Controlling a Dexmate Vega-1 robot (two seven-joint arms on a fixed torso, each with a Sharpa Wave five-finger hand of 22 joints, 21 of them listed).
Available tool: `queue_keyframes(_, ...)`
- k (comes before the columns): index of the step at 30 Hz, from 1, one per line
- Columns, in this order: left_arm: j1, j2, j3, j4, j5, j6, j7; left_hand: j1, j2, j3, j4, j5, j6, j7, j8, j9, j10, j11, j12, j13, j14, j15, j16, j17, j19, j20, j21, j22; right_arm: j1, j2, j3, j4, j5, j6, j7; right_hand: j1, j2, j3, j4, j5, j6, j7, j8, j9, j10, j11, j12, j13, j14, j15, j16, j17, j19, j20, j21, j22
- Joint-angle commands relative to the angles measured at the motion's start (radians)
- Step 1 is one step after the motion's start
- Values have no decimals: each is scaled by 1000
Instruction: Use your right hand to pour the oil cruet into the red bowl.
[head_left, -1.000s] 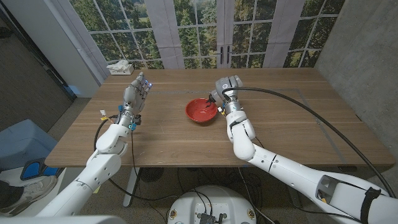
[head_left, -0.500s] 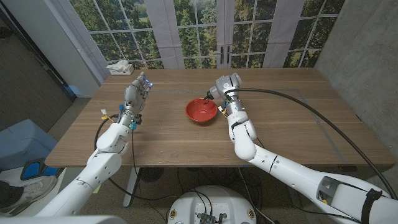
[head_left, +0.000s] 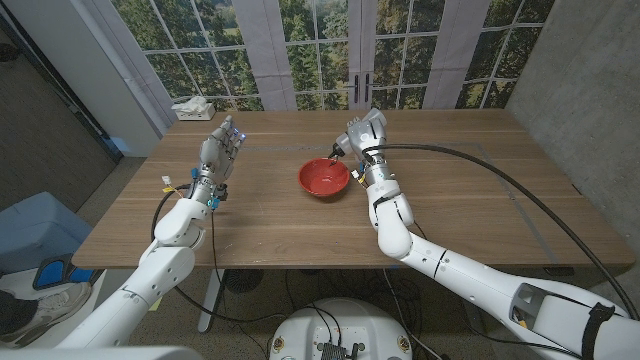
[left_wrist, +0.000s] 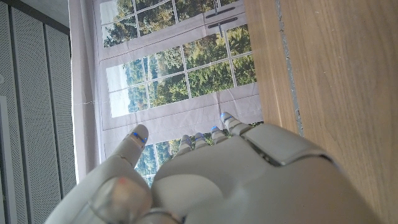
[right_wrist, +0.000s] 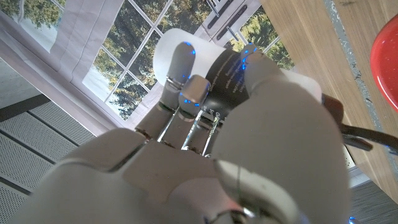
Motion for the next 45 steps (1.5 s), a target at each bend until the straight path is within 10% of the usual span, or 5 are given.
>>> queue_keyframes(1, 4, 4, -1, -10, 4, 2, 4, 6, 68, 1, -7, -4, 0, -1, 5, 3, -57, 1, 3, 2, -75, -91, 1, 1, -1, -33, -3, 2, -1, -6, 0, -9, 7, -7, -15, 75, 81, 3, 6, -7, -9, 0, -8, -6, -29, 6, -3, -16, 6, -8, -3, 0, -1, -110, 12, 2)
queue_keyframes(27, 6, 4, -1, -12, 6, 4, 8, 6, 69, 1, -10, -4, 0, 0, 5, 3, -58, 3, 3, 2, -75, -91, 2, 3, -1, -33, -4, 3, 10, 7, -13, 12, -20, -19, 21, 39, 77, -6, 19, -33, -8, 4, -8, -23, -35, 9, 9, -62, 14, -7, -10, -1, -4, -109, 22, 1)
queue_keyframes(45, 5, 0, -2, -2, -1, 2, 2, 8, 73, 0, -12, -5, 0, 1, 4, 3, -57, -1, 3, 2, -75, -90, 2, 3, 0, -32, -4, 3, 17, -6, -12, -3, 27, 31, -19, -72, 97, -32, 22, -69, 220, -19, 15, -75, 149, 5, 28, -178, 32, -9, -2, 3, 22, -109, 3, -6)
